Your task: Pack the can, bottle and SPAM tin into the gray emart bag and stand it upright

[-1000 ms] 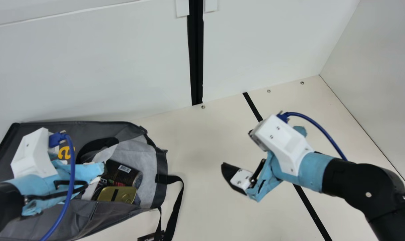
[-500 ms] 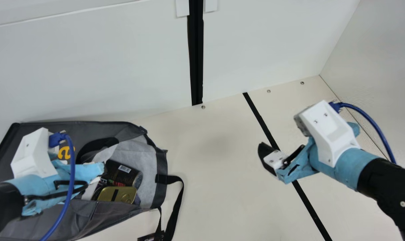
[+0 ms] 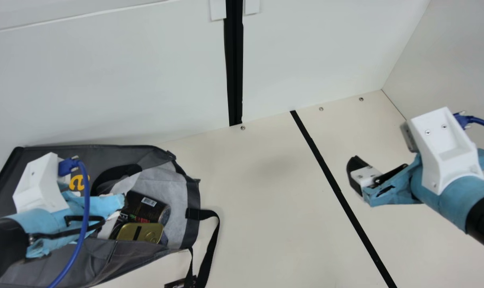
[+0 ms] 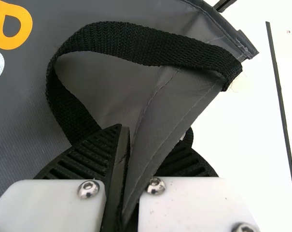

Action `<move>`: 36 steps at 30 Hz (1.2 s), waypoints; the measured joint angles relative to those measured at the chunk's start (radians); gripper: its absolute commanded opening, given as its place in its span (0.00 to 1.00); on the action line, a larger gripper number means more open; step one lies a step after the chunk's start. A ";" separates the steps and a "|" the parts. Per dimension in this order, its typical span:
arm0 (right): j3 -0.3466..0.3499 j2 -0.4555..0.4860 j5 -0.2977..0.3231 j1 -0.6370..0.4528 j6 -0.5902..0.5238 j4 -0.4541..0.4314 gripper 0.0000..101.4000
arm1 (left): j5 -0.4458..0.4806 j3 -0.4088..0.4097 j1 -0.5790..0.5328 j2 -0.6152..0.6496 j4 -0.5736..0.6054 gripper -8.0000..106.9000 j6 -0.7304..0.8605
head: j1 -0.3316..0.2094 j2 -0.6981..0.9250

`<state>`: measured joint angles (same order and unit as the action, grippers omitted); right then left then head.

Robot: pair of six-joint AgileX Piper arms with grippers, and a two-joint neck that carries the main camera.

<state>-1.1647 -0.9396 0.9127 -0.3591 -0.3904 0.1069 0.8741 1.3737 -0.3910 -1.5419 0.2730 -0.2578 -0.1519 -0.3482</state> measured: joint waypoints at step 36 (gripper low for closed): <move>-0.350 0.008 0.309 -0.097 0.225 -0.223 0.94 | 0.000 0.000 0.000 0.000 0.000 0.00 0.000 | 0.000 0.000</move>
<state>-1.5145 -0.9312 1.2222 -0.4559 -0.1654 -0.1163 0.8741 1.3737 -0.3910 -1.5419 0.2730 -0.2578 -0.1519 -0.3482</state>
